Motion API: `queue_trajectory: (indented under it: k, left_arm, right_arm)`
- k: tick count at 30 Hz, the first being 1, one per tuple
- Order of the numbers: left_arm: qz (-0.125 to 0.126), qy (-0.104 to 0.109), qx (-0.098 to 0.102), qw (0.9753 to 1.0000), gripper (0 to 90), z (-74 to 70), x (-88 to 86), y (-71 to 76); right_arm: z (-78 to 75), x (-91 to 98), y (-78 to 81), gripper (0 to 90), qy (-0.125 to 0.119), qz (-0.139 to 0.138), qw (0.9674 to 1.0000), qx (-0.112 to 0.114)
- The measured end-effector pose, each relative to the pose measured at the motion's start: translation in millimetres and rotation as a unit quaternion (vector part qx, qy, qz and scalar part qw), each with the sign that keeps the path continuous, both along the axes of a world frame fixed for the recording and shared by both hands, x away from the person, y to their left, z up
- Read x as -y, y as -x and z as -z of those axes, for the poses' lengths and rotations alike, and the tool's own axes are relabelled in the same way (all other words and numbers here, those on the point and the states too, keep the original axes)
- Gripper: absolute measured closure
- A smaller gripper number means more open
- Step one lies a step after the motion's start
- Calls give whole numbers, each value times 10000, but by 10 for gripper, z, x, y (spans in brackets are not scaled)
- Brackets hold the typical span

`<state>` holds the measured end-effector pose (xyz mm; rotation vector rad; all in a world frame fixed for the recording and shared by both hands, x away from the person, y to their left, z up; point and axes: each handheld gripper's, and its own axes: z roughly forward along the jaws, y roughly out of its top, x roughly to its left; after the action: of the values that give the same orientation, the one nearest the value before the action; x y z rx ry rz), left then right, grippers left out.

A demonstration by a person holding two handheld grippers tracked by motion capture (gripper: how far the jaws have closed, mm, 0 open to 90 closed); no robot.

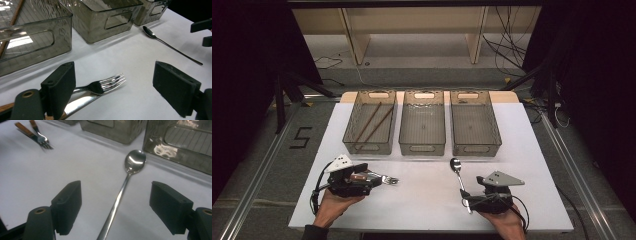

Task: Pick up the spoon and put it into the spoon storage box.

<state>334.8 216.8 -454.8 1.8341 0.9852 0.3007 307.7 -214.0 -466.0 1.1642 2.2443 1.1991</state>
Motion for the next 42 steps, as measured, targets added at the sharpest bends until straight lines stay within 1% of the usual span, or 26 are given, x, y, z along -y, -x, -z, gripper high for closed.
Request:
queue_trajectory:
  k: [4, 7, 9, 12, 14, 15, 17, 20, 23, 26, 30, 38, 42]
  left_arm:
    - [-22, 33, 56, 10000, 172, 41, 3, 25]
    - [-35, 43, 89, 9999, 169, 58, 6, 43]
    - [-46, 35, 119, 9999, 169, 78, 10, 58]
    - [-29, -4, 111, 9999, 168, 113, 21, 72]
    - [-26, -15, 108, 9999, 168, 131, 33, 82]
    - [-13, -54, 121, 9999, 168, 138, 35, 87]
    - [-3, -86, 137, 9999, 168, 147, 45, 99]
    - [4, -96, 161, 9998, 168, 151, 55, 118]
    - [9, -88, 182, 9998, 168, 159, 62, 126]
    - [14, -109, 158, 9998, 168, 168, 66, 127]
    - [32, -151, 156, 9998, 168, 174, 72, 130]
    - [42, -165, 157, 9997, 168, 177, 76, 140]
    - [44, -167, 151, 9997, 168, 181, 79, 142]
  right_arm:
    - [-3, -84, -99, 288, 211, 57, 9997, -122]
    - [-12, -161, -188, 301, 456, 139, 9987, -192]
    - [-23, -211, -259, 323, 560, 198, 9979, -270]
    - [-18, -279, -375, 351, 809, 293, 9954, -424]
    - [-5, -314, -437, 387, 953, 370, 9937, -464]
    - [6, -332, -465, 403, 1033, 407, 9926, -501]
    - [35, -366, -518, 429, 1129, 418, 9905, -658]
    - [77, -406, -575, 483, 1285, 425, 9881, -727]
    - [96, -435, -610, 528, 1350, 413, 9868, -797]
    - [103, -464, -634, 573, 1381, 412, 9857, -873]
    - [121, -511, -659, 634, 1486, 440, 9839, -890]
    - [123, -507, -675, 740, 1369, 432, 9841, -1044]
    - [118, -479, -689, 826, 1345, 473, 9837, -1094]
